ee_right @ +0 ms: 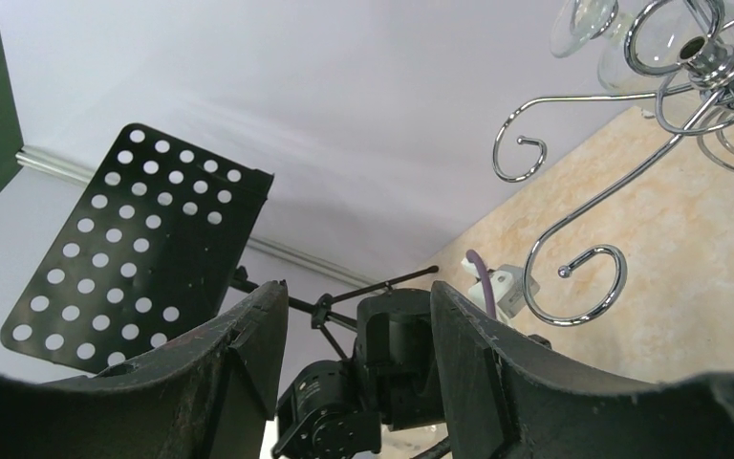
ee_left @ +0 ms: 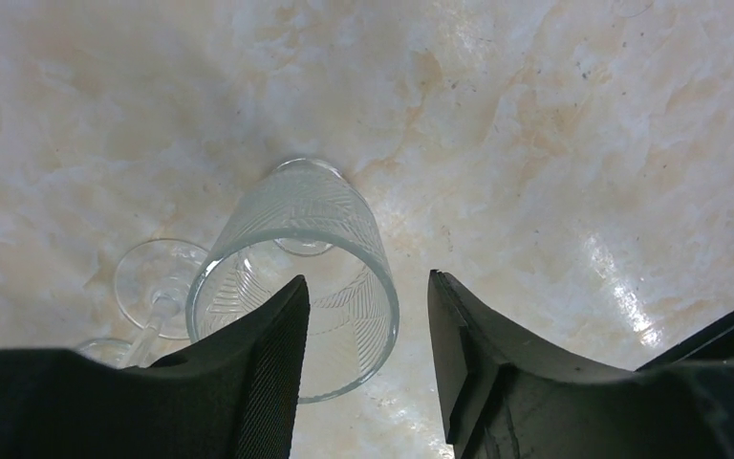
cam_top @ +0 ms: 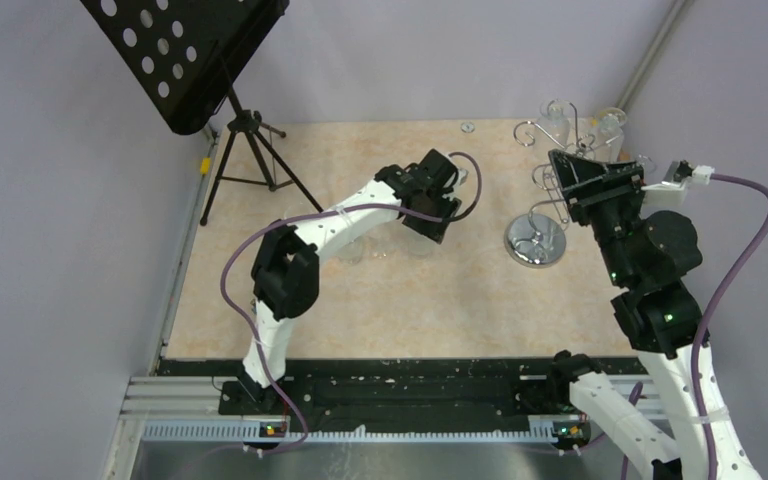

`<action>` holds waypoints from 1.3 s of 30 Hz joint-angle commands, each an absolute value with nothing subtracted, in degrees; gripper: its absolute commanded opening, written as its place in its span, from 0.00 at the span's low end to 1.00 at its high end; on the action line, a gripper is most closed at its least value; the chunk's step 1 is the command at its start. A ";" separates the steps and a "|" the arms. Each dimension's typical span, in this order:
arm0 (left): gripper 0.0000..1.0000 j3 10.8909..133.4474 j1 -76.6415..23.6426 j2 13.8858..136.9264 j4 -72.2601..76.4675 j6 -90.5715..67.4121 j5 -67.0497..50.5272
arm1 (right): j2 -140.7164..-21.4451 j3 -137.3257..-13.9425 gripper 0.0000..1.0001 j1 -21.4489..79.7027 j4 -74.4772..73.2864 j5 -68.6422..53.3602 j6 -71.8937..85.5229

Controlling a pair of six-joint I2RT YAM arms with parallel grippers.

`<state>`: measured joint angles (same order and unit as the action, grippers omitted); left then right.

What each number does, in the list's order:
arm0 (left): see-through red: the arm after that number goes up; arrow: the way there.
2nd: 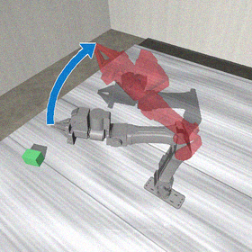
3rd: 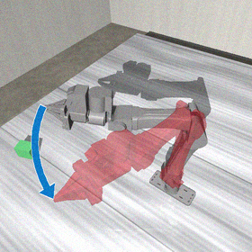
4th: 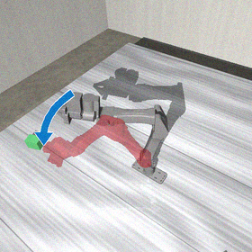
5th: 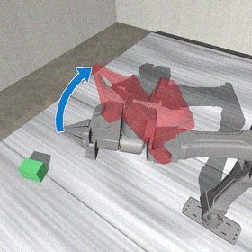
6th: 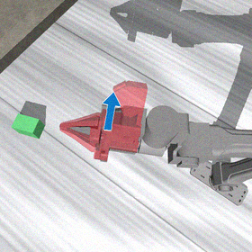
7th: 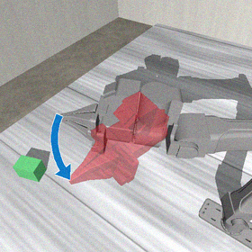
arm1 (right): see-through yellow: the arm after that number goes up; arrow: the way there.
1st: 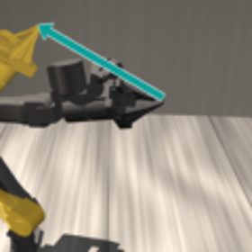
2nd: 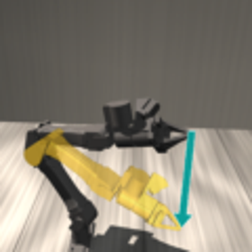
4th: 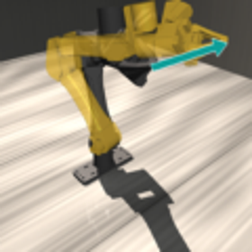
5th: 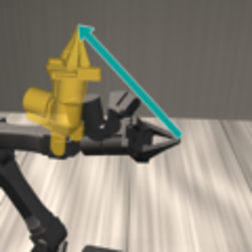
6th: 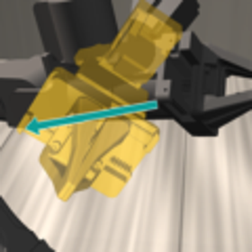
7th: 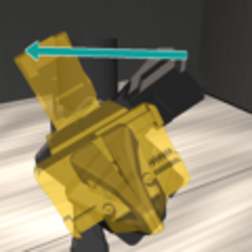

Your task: Take the wine glass off the wine glass rack

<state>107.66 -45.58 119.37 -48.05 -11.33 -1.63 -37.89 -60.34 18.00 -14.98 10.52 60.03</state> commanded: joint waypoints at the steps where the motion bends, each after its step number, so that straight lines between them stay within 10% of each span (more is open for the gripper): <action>1: 0.55 108.86 -45.66 111.50 -45.93 -9.91 -4.24 | -39.50 -67.07 0.57 18.29 -15.70 11.01 57.38; 8: 0.89 101.61 -45.63 99.99 -37.56 -8.60 -7.82 | -52.76 -85.32 0.59 18.36 -25.50 8.03 44.42; 16: 0.91 95.77 -45.45 89.55 -34.12 -9.72 -5.70 | -70.61 -108.47 0.61 16.24 -40.15 16.48 29.70; 22: 0.92 88.20 -45.30 80.27 -31.18 -10.63 -5.20 | -82.18 -119.68 0.65 -3.57 -45.97 -5.48 29.33; 33: 0.92 79.63 -45.18 69.30 -31.38 -10.46 -2.77 | -88.33 -112.96 0.68 -27.03 -42.81 -30.41 31.17; 39: 0.93 77.03 -45.24 66.66 -29.69 -9.96 -2.14 | -90.93 -111.34 0.50 -28.47 -43.29 -33.94 31.07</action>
<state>78.37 -45.43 68.55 -33.30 -10.33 -3.38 -89.60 -111.35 -28.25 -44.99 -27.75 31.55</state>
